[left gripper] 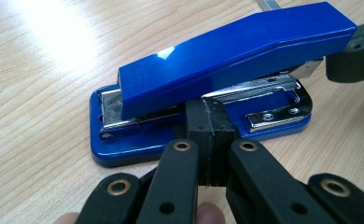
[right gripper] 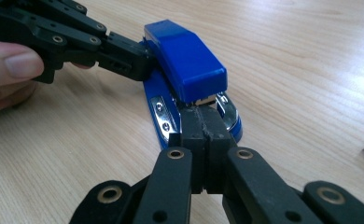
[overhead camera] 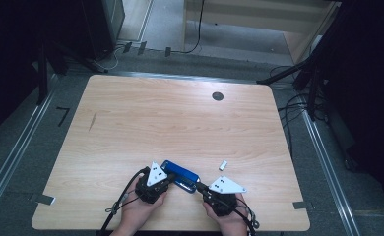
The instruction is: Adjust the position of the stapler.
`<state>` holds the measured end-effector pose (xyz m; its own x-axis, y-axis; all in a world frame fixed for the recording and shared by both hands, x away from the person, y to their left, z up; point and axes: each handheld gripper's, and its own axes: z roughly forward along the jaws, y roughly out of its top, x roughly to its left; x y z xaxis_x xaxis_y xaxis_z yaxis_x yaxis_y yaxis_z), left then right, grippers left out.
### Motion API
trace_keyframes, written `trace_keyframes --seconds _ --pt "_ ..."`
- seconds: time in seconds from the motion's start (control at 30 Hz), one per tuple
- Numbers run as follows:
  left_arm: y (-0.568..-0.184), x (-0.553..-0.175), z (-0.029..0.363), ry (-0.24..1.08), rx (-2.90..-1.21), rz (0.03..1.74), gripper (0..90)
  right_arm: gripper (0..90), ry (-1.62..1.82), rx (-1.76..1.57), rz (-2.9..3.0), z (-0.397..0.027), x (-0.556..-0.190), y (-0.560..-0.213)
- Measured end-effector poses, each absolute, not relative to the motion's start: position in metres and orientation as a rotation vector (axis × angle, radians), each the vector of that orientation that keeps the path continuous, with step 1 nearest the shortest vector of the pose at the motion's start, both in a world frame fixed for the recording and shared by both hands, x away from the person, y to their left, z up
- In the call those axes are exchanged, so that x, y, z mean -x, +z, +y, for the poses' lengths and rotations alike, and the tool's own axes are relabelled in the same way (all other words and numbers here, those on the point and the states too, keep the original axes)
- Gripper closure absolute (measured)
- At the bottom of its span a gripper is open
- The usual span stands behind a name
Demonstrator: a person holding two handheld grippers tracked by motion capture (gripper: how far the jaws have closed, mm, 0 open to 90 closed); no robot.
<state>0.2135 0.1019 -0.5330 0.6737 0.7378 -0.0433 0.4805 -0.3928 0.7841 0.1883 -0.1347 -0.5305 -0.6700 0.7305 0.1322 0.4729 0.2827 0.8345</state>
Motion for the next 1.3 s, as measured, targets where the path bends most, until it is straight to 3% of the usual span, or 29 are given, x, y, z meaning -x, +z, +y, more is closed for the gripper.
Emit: trace_keyframes --seconds 1.3 --pt "-0.5331 -0.214 0.1023 0.391 -2.062 0.939 90.0 90.0 1.339 -1.084 2.277 -0.135 -0.1906 -0.53"
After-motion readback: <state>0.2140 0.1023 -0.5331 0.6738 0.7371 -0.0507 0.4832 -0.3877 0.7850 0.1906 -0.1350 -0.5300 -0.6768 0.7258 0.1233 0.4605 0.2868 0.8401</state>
